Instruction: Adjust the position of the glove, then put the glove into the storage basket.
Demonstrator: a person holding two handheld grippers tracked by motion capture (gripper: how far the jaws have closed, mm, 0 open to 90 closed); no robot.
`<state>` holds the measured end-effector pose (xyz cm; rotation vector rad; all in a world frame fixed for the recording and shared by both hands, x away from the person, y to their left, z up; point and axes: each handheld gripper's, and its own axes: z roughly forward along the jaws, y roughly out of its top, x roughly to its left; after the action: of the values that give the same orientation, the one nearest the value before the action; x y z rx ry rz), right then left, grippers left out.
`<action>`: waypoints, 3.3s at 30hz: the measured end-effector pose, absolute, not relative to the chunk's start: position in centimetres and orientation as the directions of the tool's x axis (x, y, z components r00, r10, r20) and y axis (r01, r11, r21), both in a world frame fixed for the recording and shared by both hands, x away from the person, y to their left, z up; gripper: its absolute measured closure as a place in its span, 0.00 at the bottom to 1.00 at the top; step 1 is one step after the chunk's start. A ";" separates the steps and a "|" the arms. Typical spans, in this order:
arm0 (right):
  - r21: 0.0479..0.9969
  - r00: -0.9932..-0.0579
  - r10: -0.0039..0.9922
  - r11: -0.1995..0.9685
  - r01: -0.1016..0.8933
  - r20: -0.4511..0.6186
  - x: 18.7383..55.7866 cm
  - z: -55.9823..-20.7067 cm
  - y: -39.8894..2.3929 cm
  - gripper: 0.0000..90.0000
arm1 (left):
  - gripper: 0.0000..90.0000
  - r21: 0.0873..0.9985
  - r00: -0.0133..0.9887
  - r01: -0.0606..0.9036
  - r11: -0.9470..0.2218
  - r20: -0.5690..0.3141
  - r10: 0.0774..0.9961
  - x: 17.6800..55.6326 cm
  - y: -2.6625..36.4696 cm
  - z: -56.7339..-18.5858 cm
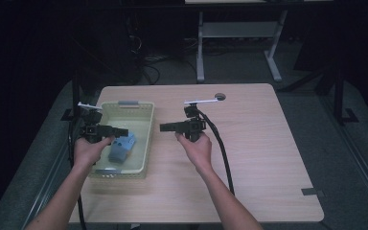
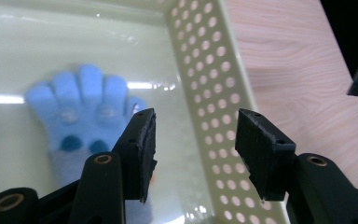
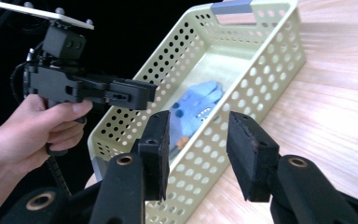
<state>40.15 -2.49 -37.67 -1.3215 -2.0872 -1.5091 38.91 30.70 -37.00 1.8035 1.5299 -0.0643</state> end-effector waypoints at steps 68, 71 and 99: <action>0.611 -0.470 0.577 -0.064 0.789 0.668 39.2 -38.7 -14.1 0.54 | 0.40 0.575 0.450 0.814 -0.082 -0.537 0.714 38.6 22.9 -35.9; 0.612 -0.464 0.581 -0.076 0.787 0.669 39.0 -38.8 -14.8 0.54 | 0.40 0.582 0.456 0.810 -0.079 -0.538 0.708 38.7 22.5 -35.9; 0.591 -0.385 0.627 -0.152 0.792 0.678 37.5 -40.4 -20.5 0.45 | 0.32 0.598 0.527 0.791 -0.127 -0.563 0.636 37.6 17.9 -36.5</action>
<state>37.49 -20.47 -40.36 -1.6428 -1.9339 -1.5687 37.57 17.91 -36.50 1.8393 1.1802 -0.2101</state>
